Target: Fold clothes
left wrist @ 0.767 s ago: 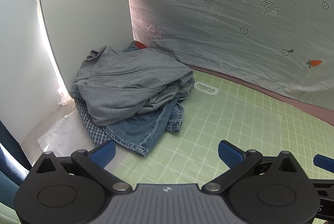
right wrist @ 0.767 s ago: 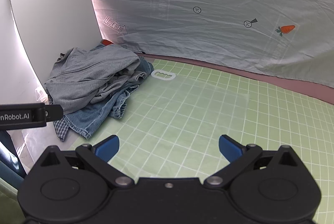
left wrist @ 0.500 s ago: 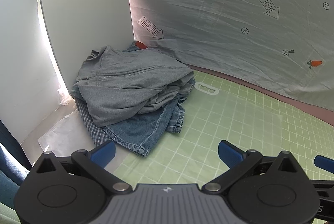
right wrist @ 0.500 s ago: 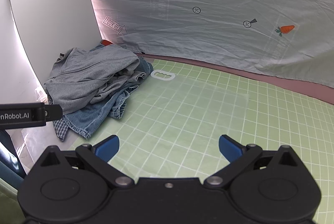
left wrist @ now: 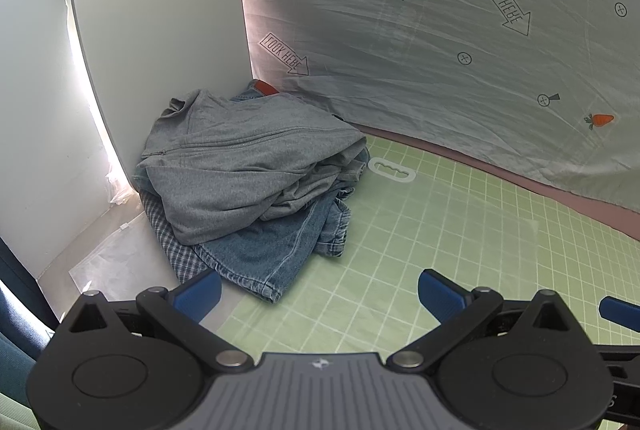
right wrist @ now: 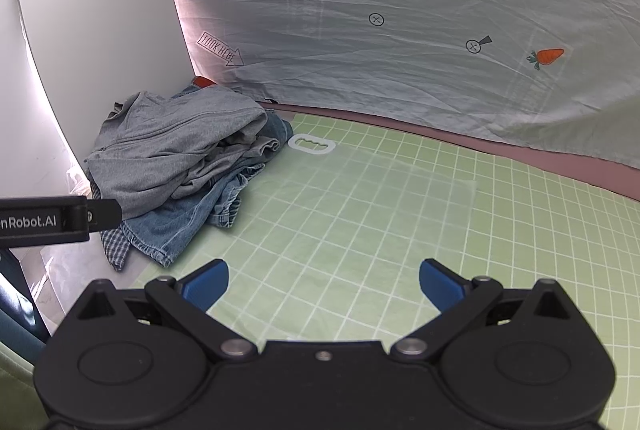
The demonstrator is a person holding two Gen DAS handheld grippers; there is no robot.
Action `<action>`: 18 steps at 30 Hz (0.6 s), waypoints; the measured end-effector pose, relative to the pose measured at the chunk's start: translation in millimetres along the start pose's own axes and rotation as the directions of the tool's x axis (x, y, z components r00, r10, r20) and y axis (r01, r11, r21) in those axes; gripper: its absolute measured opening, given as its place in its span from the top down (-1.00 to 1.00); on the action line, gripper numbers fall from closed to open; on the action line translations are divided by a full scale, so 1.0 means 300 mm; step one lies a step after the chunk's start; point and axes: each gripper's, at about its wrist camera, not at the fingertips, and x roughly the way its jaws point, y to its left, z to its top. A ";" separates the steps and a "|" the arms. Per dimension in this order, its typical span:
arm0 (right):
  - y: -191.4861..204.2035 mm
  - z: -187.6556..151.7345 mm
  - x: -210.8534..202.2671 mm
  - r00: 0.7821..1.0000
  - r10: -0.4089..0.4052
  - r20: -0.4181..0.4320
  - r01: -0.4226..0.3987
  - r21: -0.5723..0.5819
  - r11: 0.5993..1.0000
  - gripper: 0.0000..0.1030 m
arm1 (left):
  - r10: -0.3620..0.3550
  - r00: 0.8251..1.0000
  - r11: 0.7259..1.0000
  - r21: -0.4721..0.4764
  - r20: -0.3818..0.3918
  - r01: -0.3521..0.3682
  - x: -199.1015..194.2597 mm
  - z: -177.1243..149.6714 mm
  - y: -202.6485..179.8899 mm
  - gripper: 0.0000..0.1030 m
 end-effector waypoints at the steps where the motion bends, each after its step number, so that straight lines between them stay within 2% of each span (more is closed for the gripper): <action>1: 0.001 0.001 0.000 1.000 -0.001 -0.001 0.001 0.000 1.000 -1.00 | 0.000 1.000 1.000 0.000 -0.001 0.000 0.000 0.000 -0.001 -1.00; 18: -0.001 -0.003 0.003 1.000 0.000 -0.004 0.000 -0.001 1.000 -1.00 | -0.002 1.000 1.000 0.005 -0.003 0.002 0.000 0.005 -0.019 -1.00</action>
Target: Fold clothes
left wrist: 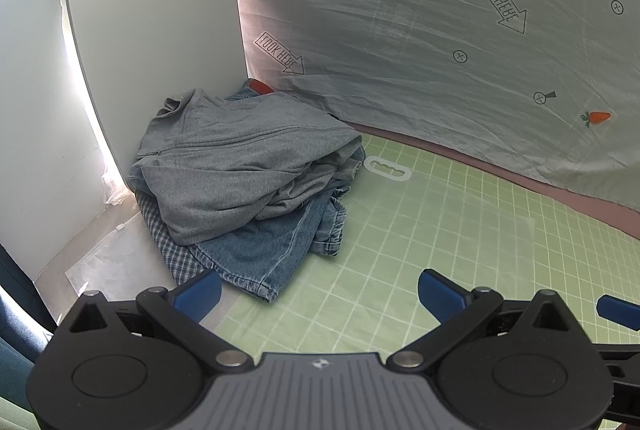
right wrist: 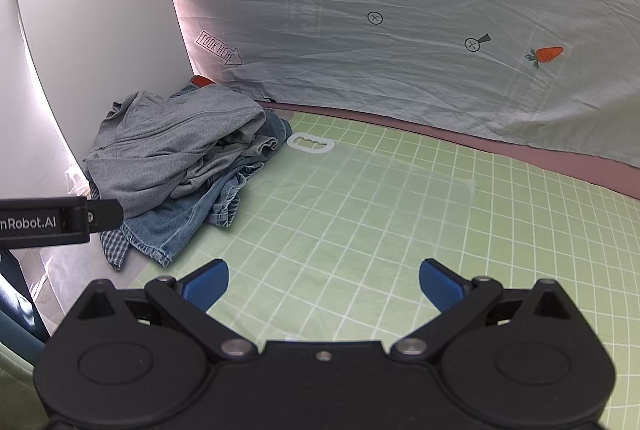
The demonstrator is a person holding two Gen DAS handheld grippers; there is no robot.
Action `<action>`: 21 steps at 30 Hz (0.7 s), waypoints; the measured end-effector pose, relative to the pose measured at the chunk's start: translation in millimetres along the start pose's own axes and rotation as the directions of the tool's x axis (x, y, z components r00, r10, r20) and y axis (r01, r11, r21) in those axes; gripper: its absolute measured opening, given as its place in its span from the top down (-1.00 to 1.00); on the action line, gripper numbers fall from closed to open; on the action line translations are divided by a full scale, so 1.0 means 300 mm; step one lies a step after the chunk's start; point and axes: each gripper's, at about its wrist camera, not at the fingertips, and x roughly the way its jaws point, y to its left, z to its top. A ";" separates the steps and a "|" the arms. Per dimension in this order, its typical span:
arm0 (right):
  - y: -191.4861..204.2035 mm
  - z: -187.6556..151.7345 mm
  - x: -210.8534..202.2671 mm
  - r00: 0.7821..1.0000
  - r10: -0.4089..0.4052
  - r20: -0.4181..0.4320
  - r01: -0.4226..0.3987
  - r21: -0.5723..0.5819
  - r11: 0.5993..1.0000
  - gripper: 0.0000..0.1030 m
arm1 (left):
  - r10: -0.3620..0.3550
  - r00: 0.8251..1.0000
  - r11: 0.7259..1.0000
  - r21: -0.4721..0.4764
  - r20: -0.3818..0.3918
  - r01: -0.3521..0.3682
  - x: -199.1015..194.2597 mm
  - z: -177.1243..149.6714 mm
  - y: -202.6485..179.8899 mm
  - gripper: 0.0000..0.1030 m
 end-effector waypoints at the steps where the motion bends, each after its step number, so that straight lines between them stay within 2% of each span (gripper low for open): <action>1: -0.001 0.000 0.000 1.000 0.000 0.000 0.000 0.000 1.000 -1.00 | 0.000 1.000 1.000 -0.001 0.001 0.000 -0.001 0.000 -0.002 -1.00; 21: -0.004 -0.001 0.002 1.000 -0.001 -0.001 0.001 0.000 1.000 -1.00 | 0.007 1.000 1.000 0.007 -0.007 -0.007 0.001 0.005 -0.026 -1.00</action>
